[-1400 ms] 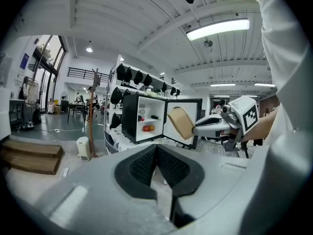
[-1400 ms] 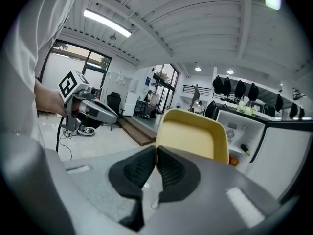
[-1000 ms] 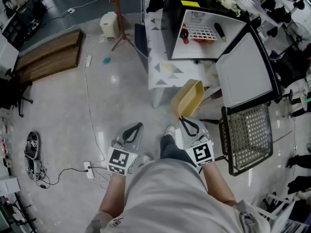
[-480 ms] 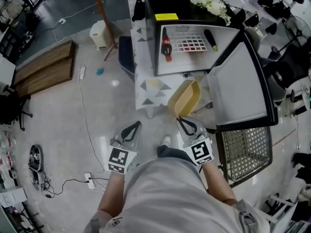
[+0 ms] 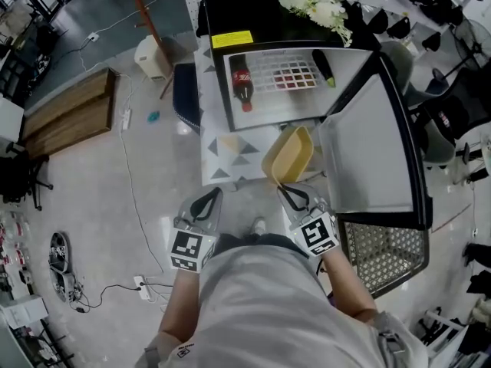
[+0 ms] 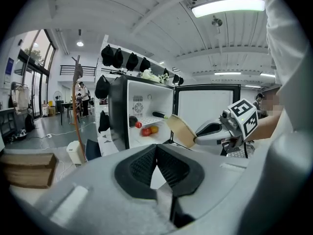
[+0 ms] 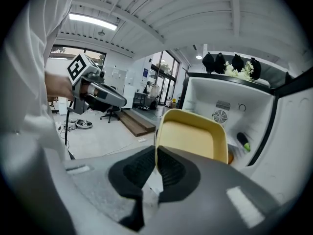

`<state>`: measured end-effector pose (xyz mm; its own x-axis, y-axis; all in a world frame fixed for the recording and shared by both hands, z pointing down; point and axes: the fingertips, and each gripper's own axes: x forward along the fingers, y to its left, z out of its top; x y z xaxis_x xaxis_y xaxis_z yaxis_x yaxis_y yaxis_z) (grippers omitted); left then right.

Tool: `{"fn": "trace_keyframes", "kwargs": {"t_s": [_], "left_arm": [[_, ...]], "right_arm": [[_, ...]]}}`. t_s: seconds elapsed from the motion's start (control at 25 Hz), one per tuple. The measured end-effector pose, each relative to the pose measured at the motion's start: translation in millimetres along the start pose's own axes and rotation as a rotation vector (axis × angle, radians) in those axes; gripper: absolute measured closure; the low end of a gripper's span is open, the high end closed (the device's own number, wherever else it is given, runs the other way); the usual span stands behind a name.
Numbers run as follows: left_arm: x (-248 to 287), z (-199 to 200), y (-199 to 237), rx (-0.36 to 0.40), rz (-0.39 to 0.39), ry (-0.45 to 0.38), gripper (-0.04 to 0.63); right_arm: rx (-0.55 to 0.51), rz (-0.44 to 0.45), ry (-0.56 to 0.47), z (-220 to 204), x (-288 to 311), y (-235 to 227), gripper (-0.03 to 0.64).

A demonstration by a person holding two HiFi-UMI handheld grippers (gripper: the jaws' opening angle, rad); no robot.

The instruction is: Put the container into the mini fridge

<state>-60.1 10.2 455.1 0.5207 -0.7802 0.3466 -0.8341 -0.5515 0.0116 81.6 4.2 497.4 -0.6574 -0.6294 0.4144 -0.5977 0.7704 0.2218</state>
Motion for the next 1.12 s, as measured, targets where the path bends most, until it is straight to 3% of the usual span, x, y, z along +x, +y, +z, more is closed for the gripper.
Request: {"fn": "trace_keyframes", "kwargs": {"t_s": [0.4, 1.12], "left_arm": [[22, -1, 13, -0.001, -0.02, 0.033, 0.586], [43, -9, 83, 0.005, -0.101, 0.046, 0.586]], "right_arm": [[-0.005, 0.013, 0.059, -21, 30, -18, 0.6], [-0.177, -0.014, 0.289, -75, 133, -62, 0.6]]}}
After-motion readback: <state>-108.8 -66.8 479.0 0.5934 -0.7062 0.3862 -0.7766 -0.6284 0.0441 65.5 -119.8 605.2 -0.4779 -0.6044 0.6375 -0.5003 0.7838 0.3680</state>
